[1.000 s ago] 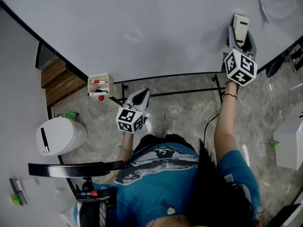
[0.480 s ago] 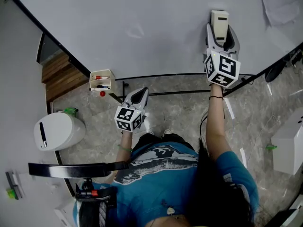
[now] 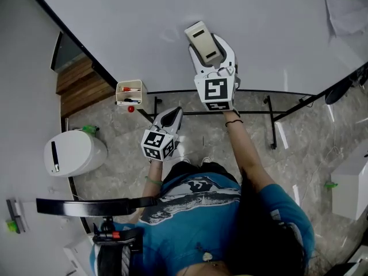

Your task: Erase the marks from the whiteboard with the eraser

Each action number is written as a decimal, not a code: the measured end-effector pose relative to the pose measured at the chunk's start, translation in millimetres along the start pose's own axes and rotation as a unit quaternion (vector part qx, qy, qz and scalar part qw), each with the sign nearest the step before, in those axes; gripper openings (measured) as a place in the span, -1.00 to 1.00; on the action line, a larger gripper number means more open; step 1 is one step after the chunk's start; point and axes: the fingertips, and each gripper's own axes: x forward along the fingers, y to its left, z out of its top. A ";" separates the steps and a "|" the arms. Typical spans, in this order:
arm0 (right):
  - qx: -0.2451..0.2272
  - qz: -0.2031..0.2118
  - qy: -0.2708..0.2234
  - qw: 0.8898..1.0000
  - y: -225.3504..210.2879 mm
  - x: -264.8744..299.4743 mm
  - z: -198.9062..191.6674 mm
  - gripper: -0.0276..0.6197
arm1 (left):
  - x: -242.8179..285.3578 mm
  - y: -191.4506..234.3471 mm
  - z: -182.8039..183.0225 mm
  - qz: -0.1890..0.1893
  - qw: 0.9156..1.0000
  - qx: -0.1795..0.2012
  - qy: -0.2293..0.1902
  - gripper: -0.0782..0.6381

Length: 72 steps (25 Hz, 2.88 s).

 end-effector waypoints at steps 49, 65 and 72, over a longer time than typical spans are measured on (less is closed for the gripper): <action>0.133 -0.260 0.043 0.956 -297.6 -138.1 -72.2 -0.10 | 31.5 -41.1 -1.6 -0.068 0.997 0.014 0.025 -0.77; 0.061 -0.123 -0.014 0.990 -108.5 -37.5 -0.3 -0.10 | 14.9 -20.8 -8.8 -0.034 0.999 0.002 0.022 -0.77; 0.055 -0.040 -0.021 0.997 -22.3 0.2 11.4 -0.10 | 1.2 0.7 -12.5 -0.001 1.000 -0.007 0.018 -0.77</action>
